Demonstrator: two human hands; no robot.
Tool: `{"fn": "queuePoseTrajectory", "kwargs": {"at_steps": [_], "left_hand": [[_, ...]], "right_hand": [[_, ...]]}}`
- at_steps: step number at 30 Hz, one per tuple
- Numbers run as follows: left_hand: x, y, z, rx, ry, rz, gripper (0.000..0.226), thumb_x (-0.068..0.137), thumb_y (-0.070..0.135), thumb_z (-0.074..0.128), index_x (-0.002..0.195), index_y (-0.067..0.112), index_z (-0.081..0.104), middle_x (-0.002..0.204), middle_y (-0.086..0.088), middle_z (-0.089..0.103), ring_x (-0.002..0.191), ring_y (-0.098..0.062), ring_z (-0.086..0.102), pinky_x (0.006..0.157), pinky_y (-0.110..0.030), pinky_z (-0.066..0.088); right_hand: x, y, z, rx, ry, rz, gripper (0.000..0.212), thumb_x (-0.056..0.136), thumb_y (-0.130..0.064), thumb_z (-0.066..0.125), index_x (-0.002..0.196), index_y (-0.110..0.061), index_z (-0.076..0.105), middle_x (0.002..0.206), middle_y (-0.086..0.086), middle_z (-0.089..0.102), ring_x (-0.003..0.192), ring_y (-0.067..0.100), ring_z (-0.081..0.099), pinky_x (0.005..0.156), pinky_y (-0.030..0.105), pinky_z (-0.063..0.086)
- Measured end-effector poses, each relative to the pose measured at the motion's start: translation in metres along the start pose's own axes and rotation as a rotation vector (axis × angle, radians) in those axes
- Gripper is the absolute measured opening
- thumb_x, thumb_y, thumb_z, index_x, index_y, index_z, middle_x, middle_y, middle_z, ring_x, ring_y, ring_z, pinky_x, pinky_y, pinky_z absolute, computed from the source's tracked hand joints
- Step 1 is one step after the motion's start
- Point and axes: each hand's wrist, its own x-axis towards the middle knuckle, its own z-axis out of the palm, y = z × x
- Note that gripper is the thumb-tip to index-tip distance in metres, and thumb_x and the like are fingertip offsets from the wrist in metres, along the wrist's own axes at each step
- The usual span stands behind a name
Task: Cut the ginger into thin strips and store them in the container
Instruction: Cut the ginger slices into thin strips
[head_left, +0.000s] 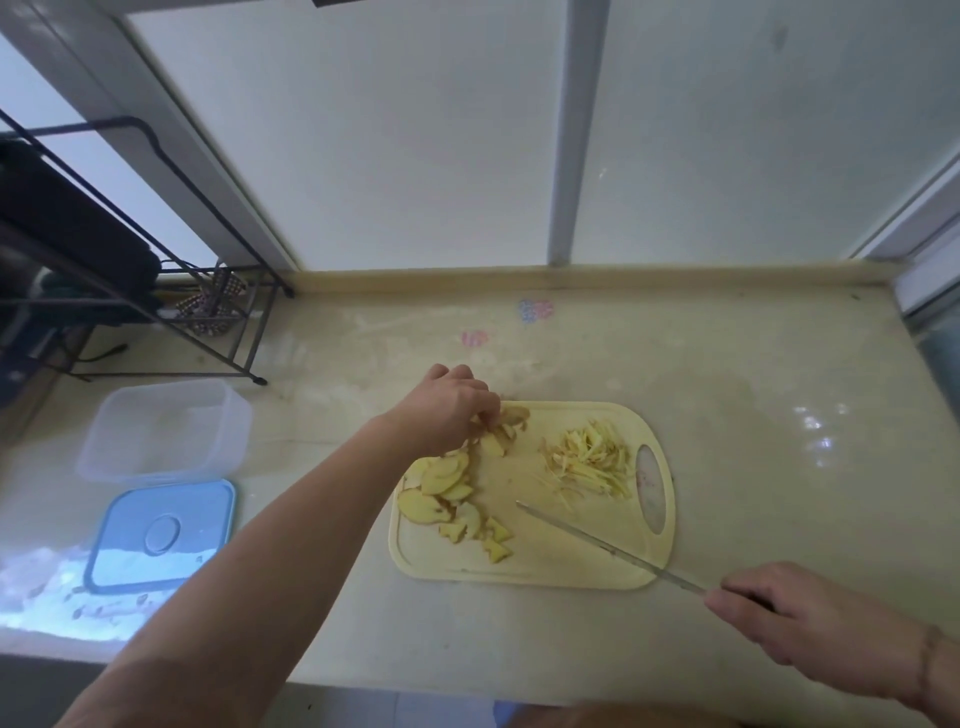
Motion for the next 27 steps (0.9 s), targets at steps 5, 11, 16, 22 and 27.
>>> {"fn": "queuePoseTrajectory", "kwargs": {"at_steps": [5, 11, 16, 22, 27], "left_hand": [[-0.01, 0.002, -0.001, -0.165, 0.11, -0.074, 0.017, 0.095, 0.015, 0.066, 0.112, 0.019, 0.071, 0.102, 0.004, 0.072, 0.099, -0.02, 0.064, 0.096, -0.033, 0.043], [-0.044, 0.042, 0.003, -0.736, 0.531, -0.474, 0.021, 0.09, 0.01, 0.073, 0.107, 0.023, 0.072, 0.09, 0.011, 0.069, 0.078, 0.005, 0.062, 0.073, -0.009, 0.049], [-0.057, 0.093, 0.043, -0.893, 0.291, -0.523, 0.018, 0.091, 0.012, 0.073, 0.105, 0.023, 0.072, 0.086, 0.017, 0.063, 0.067, 0.015, 0.056, 0.062, -0.003, 0.043], [-0.056, 0.109, 0.071, -0.583, 0.228, -0.271, 0.025, 0.099, 0.013, 0.06, 0.123, 0.013, 0.068, 0.106, -0.001, 0.071, 0.092, -0.016, 0.066, 0.082, -0.026, 0.053], [-0.066, 0.084, 0.076, -0.371, 0.532, -0.205, 0.021, 0.084, 0.007, 0.075, 0.105, 0.009, 0.074, 0.099, -0.005, 0.073, 0.087, -0.028, 0.068, 0.078, -0.037, 0.056]], "right_hand": [[-0.001, -0.002, 0.003, 0.103, -0.007, 0.045, 0.054, 0.075, -0.072, 0.049, 0.066, -0.018, 0.041, 0.055, -0.007, 0.04, 0.052, 0.013, 0.04, 0.05, 0.023, 0.035], [-0.005, -0.003, 0.003, 0.301, 0.009, 0.095, 0.074, 0.051, -0.092, 0.062, 0.064, -0.022, 0.043, 0.057, -0.001, 0.03, 0.05, 0.016, 0.026, 0.041, 0.022, 0.023], [-0.003, -0.002, -0.002, 0.354, 0.026, 0.128, 0.051, 0.087, -0.058, 0.051, 0.072, -0.01, 0.041, 0.053, 0.0, 0.027, 0.043, 0.011, 0.022, 0.037, 0.019, 0.021], [-0.002, -0.002, -0.005, 0.338, 0.035, 0.137, 0.041, 0.1, -0.039, 0.044, 0.072, -0.01, 0.041, 0.051, 0.0, 0.027, 0.04, 0.011, 0.019, 0.035, 0.018, 0.02], [0.0, -0.002, -0.002, 0.345, 0.024, 0.116, 0.042, 0.097, -0.043, 0.046, 0.071, -0.011, 0.042, 0.053, 0.0, 0.028, 0.042, 0.011, 0.02, 0.037, 0.019, 0.02]]}}
